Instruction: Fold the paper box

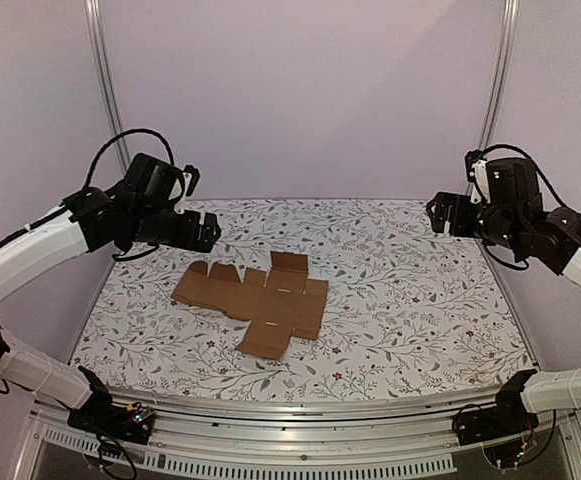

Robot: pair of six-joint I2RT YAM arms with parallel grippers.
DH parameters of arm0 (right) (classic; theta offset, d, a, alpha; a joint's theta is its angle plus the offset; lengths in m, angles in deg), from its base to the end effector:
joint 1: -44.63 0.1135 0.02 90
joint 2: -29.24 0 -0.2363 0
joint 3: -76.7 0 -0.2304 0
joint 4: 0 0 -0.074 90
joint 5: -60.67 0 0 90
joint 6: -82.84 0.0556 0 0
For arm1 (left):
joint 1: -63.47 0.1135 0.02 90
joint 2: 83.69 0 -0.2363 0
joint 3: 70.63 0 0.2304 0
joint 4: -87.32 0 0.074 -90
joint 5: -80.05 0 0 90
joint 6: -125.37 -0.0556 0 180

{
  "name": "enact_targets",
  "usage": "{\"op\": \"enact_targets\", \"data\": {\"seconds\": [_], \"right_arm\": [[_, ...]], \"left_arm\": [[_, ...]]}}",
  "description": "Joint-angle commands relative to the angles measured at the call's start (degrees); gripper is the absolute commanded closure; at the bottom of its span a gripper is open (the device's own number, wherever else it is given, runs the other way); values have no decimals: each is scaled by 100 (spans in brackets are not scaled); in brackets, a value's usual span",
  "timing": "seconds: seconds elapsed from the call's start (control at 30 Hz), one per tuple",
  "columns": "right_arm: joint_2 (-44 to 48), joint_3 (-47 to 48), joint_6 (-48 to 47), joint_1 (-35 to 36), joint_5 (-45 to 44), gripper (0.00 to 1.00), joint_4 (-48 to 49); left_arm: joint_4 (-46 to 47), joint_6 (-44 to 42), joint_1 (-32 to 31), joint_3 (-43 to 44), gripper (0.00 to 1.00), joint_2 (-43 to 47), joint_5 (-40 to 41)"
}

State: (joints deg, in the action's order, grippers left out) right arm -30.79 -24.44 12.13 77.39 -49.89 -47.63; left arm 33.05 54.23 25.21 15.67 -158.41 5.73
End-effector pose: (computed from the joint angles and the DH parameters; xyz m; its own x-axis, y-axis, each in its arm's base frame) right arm 0.2044 0.1083 0.3318 -0.4643 0.0691 -0.8830 -0.1001 0.9865 0.1298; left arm 0.2269 -0.1598 0.3012 -0.6461 0.1132 -0.7548 0.2445 0.9675 -0.0642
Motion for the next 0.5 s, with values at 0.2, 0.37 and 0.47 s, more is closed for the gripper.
{"op": "enact_targets", "data": {"seconds": [0.2,0.37,0.47], "right_arm": [[56,-486,-89,40,668,1,244],[-343,-453,74,138,1230,1,316],[-784,-323,146,367,1473,1,363]], "left_arm": [[798,652,515,-883,1,163,-616],[820,944,851,-1119,1,-67,-804],[856,1117,1034,-1222,1,-253,-898]]}}
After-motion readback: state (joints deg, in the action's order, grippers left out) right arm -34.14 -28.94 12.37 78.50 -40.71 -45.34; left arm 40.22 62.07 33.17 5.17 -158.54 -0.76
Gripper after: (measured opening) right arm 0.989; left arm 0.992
